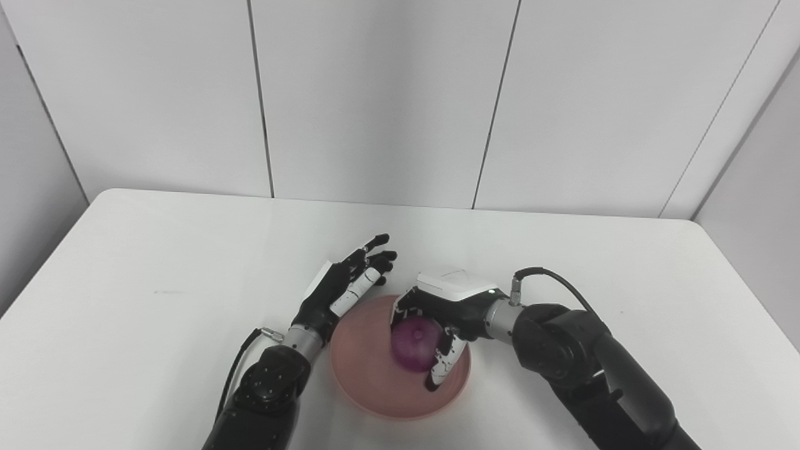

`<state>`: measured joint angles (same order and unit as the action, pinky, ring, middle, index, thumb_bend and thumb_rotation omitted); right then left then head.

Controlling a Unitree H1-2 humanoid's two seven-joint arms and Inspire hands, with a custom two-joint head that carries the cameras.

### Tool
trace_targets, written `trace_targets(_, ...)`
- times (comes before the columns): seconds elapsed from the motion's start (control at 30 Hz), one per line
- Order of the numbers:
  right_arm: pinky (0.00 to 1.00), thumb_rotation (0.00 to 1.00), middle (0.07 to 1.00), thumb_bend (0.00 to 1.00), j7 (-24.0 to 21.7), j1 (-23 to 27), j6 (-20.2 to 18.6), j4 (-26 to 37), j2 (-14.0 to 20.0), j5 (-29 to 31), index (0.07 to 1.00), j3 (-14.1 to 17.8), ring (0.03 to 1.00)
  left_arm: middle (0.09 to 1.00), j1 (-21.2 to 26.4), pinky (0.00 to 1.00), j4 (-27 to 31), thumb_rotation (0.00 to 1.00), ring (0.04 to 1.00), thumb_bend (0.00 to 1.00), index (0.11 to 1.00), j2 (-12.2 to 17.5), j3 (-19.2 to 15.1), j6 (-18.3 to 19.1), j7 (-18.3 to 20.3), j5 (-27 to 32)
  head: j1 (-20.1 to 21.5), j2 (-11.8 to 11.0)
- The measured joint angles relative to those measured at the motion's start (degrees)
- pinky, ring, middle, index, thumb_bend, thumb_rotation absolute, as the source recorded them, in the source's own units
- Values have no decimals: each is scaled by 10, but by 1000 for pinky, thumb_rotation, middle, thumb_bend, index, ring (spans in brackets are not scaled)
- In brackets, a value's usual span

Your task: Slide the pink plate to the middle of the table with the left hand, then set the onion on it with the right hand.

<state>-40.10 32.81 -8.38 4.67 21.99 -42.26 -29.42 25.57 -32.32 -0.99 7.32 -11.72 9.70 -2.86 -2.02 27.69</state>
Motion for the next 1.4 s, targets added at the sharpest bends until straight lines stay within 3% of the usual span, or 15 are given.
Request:
trace_targets(0.37,403,0,493,514,4,-2,1,0,-4,-10,548,-7,407,830,0,775,0,833,815,786,865,-1,0,-3,-1,0,0,1)
trace_targets(0.43,409,4,483,525,4,-2,1,1,-7,-9,516,-7,472,836,0,772,0,834,816,768,867,-1,0,-3,-1,-2,0,1)
trace_targets(0.47,425,87,557,524,4,-2,1,1,-10,-9,505,-7,504,839,0,771,0,835,814,760,869,-1,0,-3,-2,-5,1,0)
trace_targets(0.53,454,199,615,790,4,-2,1,1,-14,-9,643,-7,547,842,0,769,0,835,810,757,868,-2,0,-3,-3,-9,1,-1)
trace_targets(0.7,476,367,649,959,4,-2,1,7,-16,-9,682,-6,579,841,0,753,-1,850,808,745,871,-2,0,-7,-5,-10,3,-1)
trace_targets(1.07,509,480,709,1000,1,-2,1,39,-14,-5,700,0,624,826,2,748,-5,867,823,769,853,-2,0,-8,-5,-11,7,0)
trace_targets(1.4,492,461,707,1000,-7,-2,0,50,-11,-1,685,17,619,831,2,764,-5,848,828,785,867,-2,0,-8,-5,-10,11,2)
